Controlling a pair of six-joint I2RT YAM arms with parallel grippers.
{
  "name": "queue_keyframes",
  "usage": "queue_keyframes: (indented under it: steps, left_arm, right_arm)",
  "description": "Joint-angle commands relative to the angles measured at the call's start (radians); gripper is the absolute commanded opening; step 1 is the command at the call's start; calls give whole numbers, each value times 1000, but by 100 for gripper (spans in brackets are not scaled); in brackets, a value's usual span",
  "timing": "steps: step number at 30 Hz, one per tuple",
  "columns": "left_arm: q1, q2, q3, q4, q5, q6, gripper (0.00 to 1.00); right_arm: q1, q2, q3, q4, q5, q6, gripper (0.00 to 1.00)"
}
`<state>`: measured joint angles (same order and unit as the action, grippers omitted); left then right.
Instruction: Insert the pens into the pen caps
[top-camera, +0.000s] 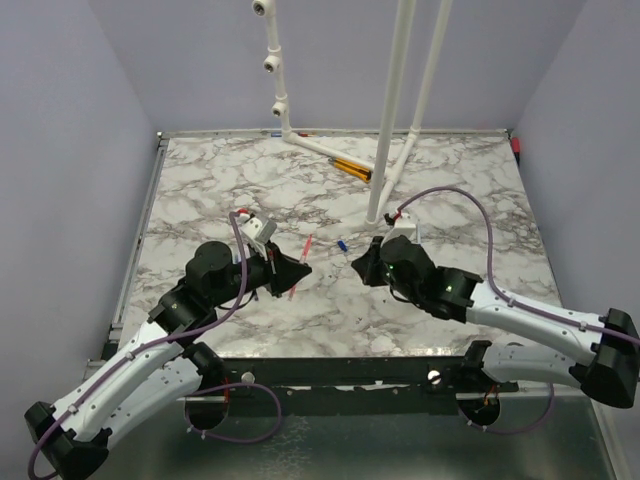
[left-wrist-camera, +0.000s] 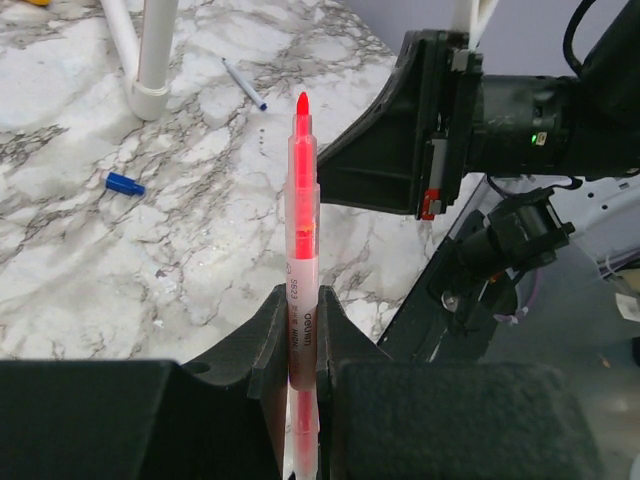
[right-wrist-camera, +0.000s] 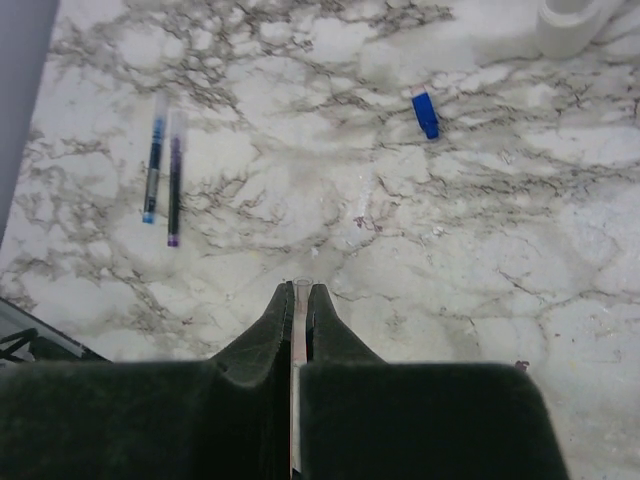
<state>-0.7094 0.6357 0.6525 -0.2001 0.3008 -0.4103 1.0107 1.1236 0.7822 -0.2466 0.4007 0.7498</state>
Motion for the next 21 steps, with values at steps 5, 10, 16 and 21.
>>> queue_keyframes:
  steps: [5, 10, 16, 21]
  left_arm:
    - [-3, 5, -71, 180, 132, -89, 0]
    - [-2, -10, -116, 294, 182, -163, 0]
    - [-2, -28, -172, 433, 242, -241, 0]
    - [-2, -52, -206, 523, 271, -290, 0]
  right_arm:
    - [-1, -177, -40, 180, -77, -158, 0]
    - [-1, -261, -29, 306, -140, -231, 0]
    - [-1, -277, 8, 409, -208, -279, 0]
    - [-1, -261, 35, 503, -283, -302, 1]
